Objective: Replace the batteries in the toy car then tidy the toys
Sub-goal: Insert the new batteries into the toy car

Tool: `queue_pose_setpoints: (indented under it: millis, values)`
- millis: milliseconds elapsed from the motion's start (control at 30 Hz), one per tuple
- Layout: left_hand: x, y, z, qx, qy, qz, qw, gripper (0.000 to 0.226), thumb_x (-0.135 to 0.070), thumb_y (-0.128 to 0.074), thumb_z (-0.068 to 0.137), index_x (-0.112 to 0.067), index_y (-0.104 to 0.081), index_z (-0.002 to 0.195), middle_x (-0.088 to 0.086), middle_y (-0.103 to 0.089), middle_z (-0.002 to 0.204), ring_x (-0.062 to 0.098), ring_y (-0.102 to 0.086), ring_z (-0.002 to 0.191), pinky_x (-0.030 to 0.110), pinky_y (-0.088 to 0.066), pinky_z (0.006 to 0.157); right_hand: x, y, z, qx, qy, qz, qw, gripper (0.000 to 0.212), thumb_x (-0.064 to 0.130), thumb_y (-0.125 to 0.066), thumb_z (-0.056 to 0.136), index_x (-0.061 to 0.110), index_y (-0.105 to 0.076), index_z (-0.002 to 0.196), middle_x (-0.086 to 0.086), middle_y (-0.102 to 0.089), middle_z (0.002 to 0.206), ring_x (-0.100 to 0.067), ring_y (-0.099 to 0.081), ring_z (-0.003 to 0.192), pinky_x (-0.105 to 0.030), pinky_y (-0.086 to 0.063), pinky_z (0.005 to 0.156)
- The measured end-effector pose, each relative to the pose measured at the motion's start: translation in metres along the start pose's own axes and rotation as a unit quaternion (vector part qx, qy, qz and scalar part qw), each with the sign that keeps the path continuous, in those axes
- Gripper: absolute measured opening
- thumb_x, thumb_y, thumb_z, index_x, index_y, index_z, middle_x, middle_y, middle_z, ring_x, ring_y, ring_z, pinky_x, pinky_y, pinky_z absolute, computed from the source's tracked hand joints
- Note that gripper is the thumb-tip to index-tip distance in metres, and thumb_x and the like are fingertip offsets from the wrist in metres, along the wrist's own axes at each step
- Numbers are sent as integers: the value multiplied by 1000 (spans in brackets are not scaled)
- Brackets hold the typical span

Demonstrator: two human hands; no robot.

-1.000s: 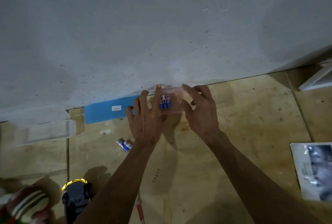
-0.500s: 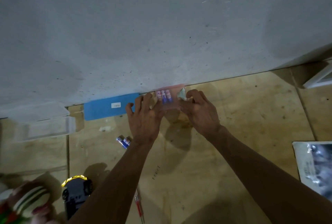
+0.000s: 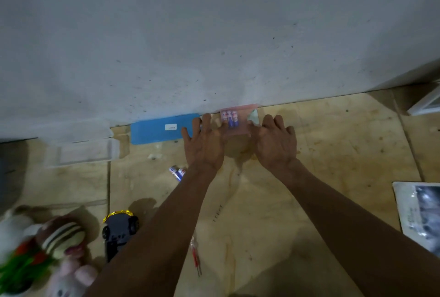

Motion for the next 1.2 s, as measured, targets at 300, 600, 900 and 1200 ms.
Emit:
queue_pose_setpoints:
  millis: [300, 600, 900, 1200]
  values:
    - [108, 32, -121, -127, 48, -134, 982, 46, -33, -62, 95, -20, -56, 139, 12, -57, 132, 34, -54, 121, 51, -43, 96, 75, 17, -58, -114, 1, 213, 970, 42, 37, -52, 95, 14, -60, 128, -16, -63, 115, -37, -57, 107, -47, -53, 83]
    - [235, -20, -254, -77, 199, -182, 960, 72, -58, -60, 89, -19, -42, 147, 17, -47, 140, 39, -47, 125, 54, -46, 97, 176, -43, -84, -139, -3, 261, 955, 57, 50, -52, 97, 11, -55, 138, -21, -54, 135, -38, -49, 123, -45, -43, 102]
    - [234, -69, -267, 3, 143, -291, 946, 103, -70, -59, 83, -27, -6, 159, 15, -47, 139, 36, -48, 122, 44, -48, 88, 209, -64, -66, -235, 131, 146, 952, 30, 39, -54, 98, 14, -69, 106, -14, -61, 106, -35, -49, 99, -45, -46, 82]
    - [225, -72, -262, -32, 133, -376, 916, 107, -56, -75, 78, -31, -9, 159, 8, -48, 135, 20, -45, 115, 29, -37, 80, 212, -52, -73, -288, 160, 138, 934, 31, 38, -64, 95, 9, -61, 83, -6, -61, 73, -26, -57, 70, -31, -36, 58]
Point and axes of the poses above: each hand's wrist, its own z-axis towards the middle knuckle, its own y-axis out of the back of the hand, x = y × z, the point moved 9 cm from there along z, towards the middle knuckle
